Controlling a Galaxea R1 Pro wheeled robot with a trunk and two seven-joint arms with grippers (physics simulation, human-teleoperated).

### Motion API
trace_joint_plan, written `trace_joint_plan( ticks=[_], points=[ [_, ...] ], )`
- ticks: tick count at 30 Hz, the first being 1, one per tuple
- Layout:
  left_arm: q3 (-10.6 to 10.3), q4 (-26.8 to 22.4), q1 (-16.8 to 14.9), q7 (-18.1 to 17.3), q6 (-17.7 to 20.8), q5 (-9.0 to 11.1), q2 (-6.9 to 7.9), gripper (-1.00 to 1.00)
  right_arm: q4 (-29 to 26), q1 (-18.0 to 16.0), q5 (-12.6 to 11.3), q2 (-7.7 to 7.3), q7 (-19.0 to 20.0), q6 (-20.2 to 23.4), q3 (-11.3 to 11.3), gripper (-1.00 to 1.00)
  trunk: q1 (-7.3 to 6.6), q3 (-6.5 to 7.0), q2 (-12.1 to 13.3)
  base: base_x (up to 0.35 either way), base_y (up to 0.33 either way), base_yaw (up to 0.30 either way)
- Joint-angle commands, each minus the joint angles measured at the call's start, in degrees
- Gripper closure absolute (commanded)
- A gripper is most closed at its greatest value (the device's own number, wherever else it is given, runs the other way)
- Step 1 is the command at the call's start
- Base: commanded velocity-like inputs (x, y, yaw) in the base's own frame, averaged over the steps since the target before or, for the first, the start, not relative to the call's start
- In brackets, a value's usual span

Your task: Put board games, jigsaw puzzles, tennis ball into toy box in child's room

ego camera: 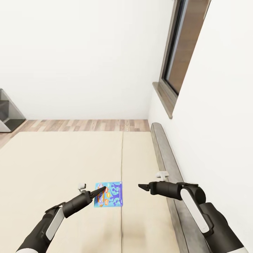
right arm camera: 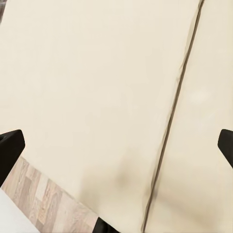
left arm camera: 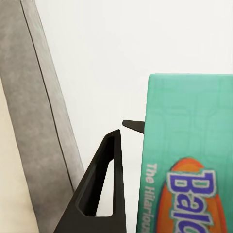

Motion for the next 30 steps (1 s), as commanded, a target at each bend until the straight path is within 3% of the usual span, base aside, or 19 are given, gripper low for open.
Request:
trace_joint_plan(
  ticks=[1,30],
  points=[
    [0.0,0.0,0.0,0.0,0.5,0.2,0.01,1.0,0.0,-0.1,0.4,-0.04,0.3,0.2,0.0,-1.0,0.03,0.0,-0.1,0.0,0.0,0.0],
    [0.0,0.0,0.0,0.0,0.5,0.2,0.01,1.0,-0.1,0.0,0.4,-0.05,0.3,0.1,0.0,-1.0,0.03,2.74,-0.1,0.0,0.0,0.0]
  ],
)
